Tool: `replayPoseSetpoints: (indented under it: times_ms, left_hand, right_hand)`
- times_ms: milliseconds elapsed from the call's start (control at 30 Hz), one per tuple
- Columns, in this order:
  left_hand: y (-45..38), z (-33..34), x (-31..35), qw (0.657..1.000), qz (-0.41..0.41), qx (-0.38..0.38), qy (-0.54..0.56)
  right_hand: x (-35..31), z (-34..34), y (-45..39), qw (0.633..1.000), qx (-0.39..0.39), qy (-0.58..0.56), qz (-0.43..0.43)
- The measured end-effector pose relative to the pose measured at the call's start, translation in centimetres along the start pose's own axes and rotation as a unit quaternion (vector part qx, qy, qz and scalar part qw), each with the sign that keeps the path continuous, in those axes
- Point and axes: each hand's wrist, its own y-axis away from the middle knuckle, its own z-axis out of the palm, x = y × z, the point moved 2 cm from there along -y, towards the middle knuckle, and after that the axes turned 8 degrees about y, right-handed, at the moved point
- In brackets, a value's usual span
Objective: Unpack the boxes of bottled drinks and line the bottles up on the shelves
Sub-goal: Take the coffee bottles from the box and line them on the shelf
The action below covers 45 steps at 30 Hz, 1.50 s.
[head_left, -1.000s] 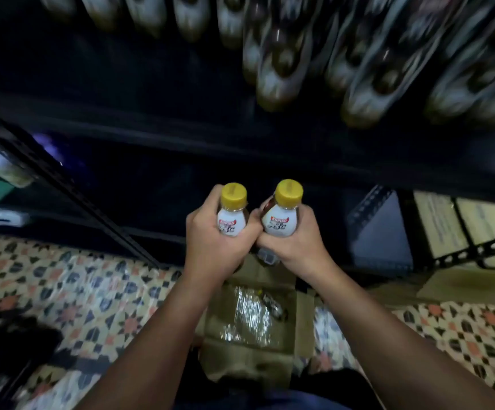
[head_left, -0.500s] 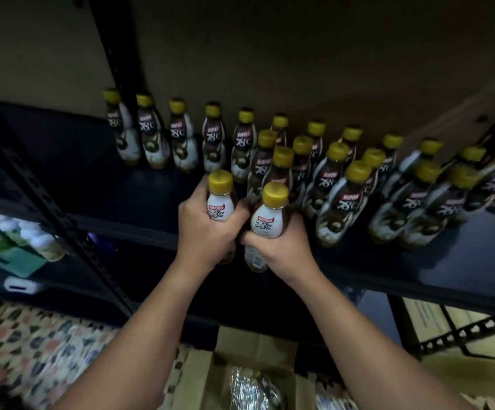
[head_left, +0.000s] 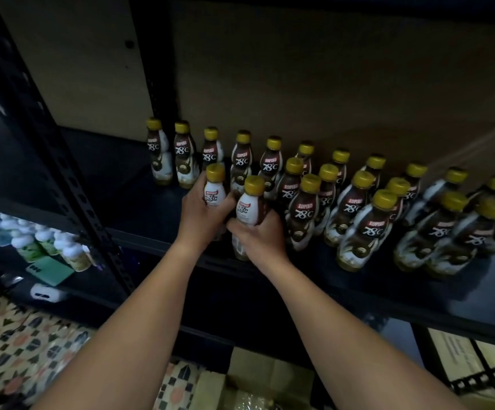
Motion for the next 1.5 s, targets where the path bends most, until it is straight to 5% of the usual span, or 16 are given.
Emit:
replayPoseSetpoints:
  times_ms: [567,1100,1500]
  left_hand:
    - [-0.2,-2.2,-3.1,0.993,-0.047,-0.026,0.102]
    - [0.3,-3.1,-4.4,0.99,-0.098,-0.072,0.075]
    - [0.2,-3.3,-5.0,0.996,-0.072,-0.005,0.047]
  right_hand:
    - [1.5,0.3,-1.0,0.999,0.012,0.044,-0.006]
    - [1.8,-0.3,-0.5,0.998,-0.028,0.044,0.022]
    - [1.8,-0.1,-0.2,0.995,-0.023,0.086,0.037]
